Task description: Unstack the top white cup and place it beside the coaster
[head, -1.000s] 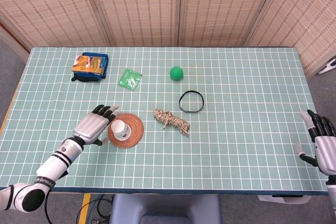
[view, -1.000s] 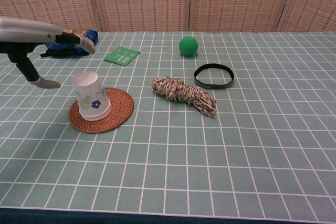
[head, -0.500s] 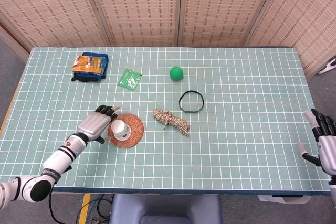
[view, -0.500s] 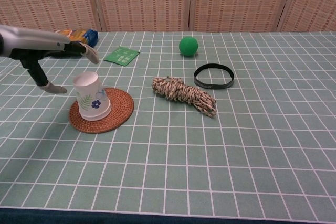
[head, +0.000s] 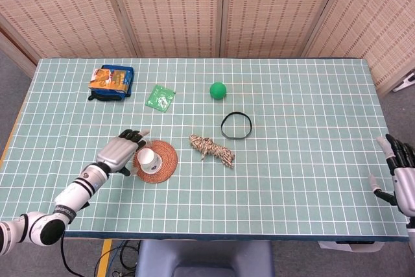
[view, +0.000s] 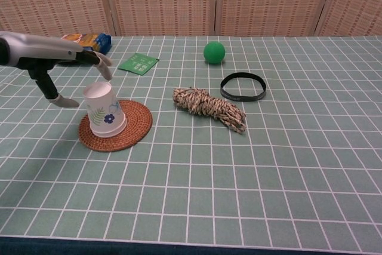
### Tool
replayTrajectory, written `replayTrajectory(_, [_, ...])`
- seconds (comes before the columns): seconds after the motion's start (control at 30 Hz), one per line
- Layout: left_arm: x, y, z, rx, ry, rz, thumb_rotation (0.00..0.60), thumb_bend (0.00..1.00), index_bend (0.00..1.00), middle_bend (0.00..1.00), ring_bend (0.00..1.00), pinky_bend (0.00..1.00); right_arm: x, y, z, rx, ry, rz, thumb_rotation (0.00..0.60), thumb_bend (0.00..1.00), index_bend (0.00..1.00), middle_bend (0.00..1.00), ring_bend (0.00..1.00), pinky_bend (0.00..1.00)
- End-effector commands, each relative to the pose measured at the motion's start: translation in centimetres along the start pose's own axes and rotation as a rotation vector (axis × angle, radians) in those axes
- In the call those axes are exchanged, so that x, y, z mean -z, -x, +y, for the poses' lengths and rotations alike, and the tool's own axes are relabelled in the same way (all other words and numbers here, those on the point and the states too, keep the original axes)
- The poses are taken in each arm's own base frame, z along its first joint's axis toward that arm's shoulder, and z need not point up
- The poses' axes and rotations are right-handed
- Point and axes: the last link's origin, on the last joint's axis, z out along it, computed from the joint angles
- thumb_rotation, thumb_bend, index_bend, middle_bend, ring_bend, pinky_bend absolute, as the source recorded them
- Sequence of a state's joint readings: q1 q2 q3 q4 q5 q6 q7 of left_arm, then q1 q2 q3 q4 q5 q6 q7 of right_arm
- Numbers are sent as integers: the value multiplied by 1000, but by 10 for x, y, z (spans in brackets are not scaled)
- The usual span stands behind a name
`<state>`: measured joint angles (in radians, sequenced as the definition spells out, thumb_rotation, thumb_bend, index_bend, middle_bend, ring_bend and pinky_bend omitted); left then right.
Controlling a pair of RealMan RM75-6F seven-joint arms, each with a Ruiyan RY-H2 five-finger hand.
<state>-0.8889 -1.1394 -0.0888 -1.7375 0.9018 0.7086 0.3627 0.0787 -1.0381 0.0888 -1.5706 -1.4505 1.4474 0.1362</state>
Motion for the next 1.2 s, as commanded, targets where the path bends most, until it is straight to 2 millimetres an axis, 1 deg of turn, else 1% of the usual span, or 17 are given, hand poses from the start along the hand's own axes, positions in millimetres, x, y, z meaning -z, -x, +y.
replayTrajectory(0.03, [-1, 0, 0, 0, 2, -2, 600, 324, 238, 0, 0, 0, 0, 0, 0, 1, 1, -1, 600, 364, 0, 0, 0, 0])
replayTrajectory(0.53, [-11, 0, -8, 14, 0, -3, 600, 325, 293, 0, 0, 0, -1, 1, 2, 7, 14, -6, 600, 364, 0, 0, 0, 0])
replayTrajectory(1.2, [-13, -2, -9, 23, 11, -2, 600, 324, 368, 0, 0, 0, -1, 1, 2, 16, 19, -2, 600, 364, 0, 0, 0, 0])
